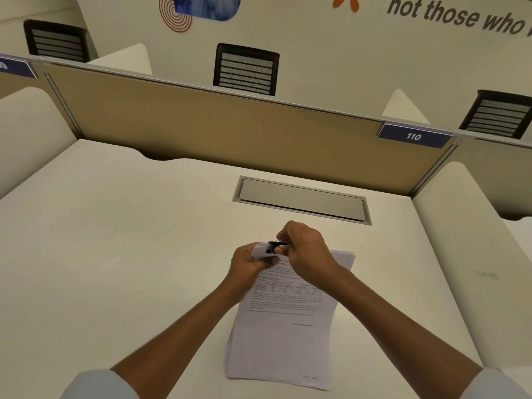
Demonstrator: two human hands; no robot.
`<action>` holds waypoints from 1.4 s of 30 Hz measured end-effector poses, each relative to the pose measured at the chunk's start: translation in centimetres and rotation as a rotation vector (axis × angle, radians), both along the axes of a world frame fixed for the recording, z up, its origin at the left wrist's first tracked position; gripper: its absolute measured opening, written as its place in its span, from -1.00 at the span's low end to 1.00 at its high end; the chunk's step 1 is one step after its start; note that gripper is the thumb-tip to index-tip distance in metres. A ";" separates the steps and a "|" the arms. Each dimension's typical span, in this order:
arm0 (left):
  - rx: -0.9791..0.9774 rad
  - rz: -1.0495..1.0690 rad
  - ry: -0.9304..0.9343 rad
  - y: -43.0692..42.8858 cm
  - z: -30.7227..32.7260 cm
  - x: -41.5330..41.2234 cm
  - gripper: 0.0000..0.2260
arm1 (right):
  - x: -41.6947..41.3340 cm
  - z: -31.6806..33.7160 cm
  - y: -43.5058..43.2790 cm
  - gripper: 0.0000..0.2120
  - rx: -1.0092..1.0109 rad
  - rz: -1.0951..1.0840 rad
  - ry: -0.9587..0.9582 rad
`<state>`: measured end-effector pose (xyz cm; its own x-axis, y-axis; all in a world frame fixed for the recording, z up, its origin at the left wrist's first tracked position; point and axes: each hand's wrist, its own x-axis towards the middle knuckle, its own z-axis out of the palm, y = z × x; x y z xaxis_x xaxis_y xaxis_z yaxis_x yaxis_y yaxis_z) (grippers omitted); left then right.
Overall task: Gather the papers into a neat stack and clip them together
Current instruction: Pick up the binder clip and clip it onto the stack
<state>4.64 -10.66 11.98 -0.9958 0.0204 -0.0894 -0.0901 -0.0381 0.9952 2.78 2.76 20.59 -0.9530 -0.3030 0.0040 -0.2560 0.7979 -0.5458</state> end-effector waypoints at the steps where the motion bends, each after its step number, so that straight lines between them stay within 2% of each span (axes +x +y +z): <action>1: -0.002 -0.002 0.003 0.0 0.0 0.0 -0.87 | -0.2 0.0 0.0 -0.81 0.005 0.003 -0.005; 11: 0.041 -0.004 -0.007 0.1 -0.1 -0.2 -0.84 | -1.7 -0.4 0.4 -0.77 0.037 0.071 -0.083; 13: 0.051 0.000 -0.008 0.1 -0.1 -0.2 -0.86 | -1.8 -0.4 0.7 -0.70 0.036 0.103 -0.088; 15: 0.057 0.008 -0.003 0.1 -0.2 -0.3 -0.87 | -1.6 -0.6 1.1 -0.49 0.028 0.133 -0.112; 17: 0.075 0.010 0.005 0.1 -0.2 -0.4 -0.86 | -1.4 -1.2 1.6 -0.16 0.030 0.132 -0.131; 19: 0.097 0.024 -0.011 0.0 -0.3 -0.5 -0.83 | -1.1 -2.2 2.5 0.03 0.085 0.070 -0.036; 21: 0.131 0.043 -0.046 -0.1 -0.4 -0.7 -0.82 | -1.0 -3.9 3.9 0.12 0.080 -0.075 0.117; 23: 0.162 0.048 -0.072 -0.2 -0.6 -0.8 -0.82 | -0.8 -5.6 5.8 0.14 -0.040 -0.266 0.201; 25: 0.179 0.047 -0.079 -0.3 -0.7 -0.9 -0.81 | -0.2 -7.2 7.7 0.12 -0.195 -0.464 0.165; 27: 0.186 0.065 -0.081 -0.4 -0.8 -0.9 -0.81 | 0.3 -8.9 9.2 0.13 -0.400 -0.596 -0.013; 30: 0.190 0.081 -0.078 -0.4 -0.9 -1.0 -0.81 | 1.5 -11.0 11.0 0.24 -0.773 -0.506 -0.370; 31: 0.191 0.081 -0.080 -0.4 -1.0 -1.1 -0.82 | 1.7 -11.7 11.6 0.18 -0.813 -0.454 -0.455; 32: 0.190 0.080 -0.083 -0.3 -1.1 -1.1 -0.83 | 2.0 -12.1 12.0 0.03 -0.813 -0.380 -0.505; 34: 0.175 0.082 -0.089 -0.1 -1.2 -1.3 -0.85 | 2.5 -12.7 12.3 -0.30 -0.800 -0.258 -0.535; 36: 0.153 0.084 -0.095 0.0 -1.4 -1.5 -0.85 | 2.7 -13.2 12.0 -0.51 -0.844 -0.234 -0.520; 39: 0.137 0.072 -0.104 0.2 -1.5 -1.7 -0.82 | 2.8 -13.5 11.9 -0.61 -0.924 -0.315 -0.483; 42: 0.113 0.035 -0.127 0.1 -1.9 -1.8 -0.50 | 2.6 -13.5 12.2 -0.61 -0.956 -0.384 -0.472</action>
<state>2.86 -10.60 10.12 -0.9769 0.0032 -0.2139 -0.2118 -0.1546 0.9650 5.35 14.99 7.12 -0.9498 -0.0555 -0.3079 0.3092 -0.0173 -0.9508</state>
